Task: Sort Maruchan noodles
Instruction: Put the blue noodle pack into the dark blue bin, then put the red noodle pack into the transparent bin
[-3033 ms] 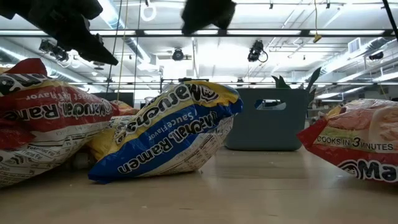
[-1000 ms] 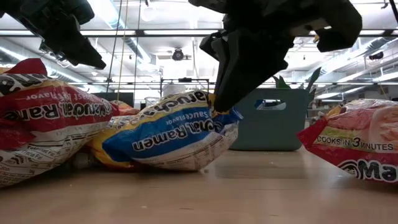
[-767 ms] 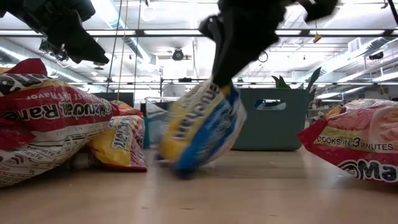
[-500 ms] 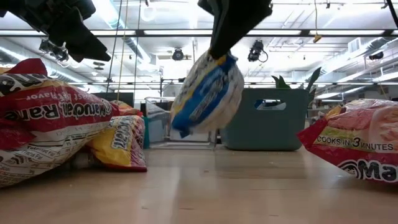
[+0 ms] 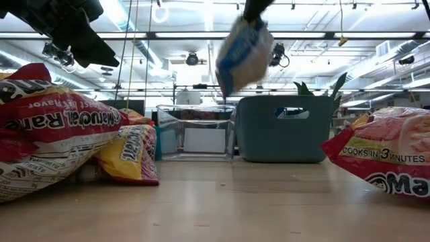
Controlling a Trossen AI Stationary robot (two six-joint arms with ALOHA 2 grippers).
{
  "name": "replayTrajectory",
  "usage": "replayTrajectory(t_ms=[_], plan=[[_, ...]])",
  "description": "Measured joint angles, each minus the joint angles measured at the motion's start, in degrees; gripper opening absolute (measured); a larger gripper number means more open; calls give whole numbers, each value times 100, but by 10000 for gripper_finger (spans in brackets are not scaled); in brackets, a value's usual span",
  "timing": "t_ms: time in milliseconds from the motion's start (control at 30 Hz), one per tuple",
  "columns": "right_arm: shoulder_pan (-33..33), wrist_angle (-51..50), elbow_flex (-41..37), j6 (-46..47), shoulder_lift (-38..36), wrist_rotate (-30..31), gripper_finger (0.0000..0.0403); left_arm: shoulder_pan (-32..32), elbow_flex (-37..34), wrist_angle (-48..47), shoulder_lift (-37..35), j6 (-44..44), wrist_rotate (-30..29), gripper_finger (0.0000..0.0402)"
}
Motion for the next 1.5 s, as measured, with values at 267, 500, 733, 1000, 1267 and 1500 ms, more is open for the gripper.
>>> replayTrajectory(t_ms=[267,500,733,1000,1267,1500], plan=[[-134,-105,0,166,-721,515,8,-1,0,8,1,7,0,180],[-647,-318,-909,868,-1291,1133,8,0,2,6,2,-26,0,180],[-1403,1171,-2918,821,-2103,1431,8,0,2,4,0,-2,-4,180],[-2142,2554,-4566,802,-2526,-454,37,-1,2,-7,2,-6,-61,180],[-2205,1594,-4124,1420,-2545,-1602,82,-2,2,7,2,-4,-51,180],[-1703,1609,-3332,1426,-2545,-1294,86,-9,2,107,2,24,716,180]])
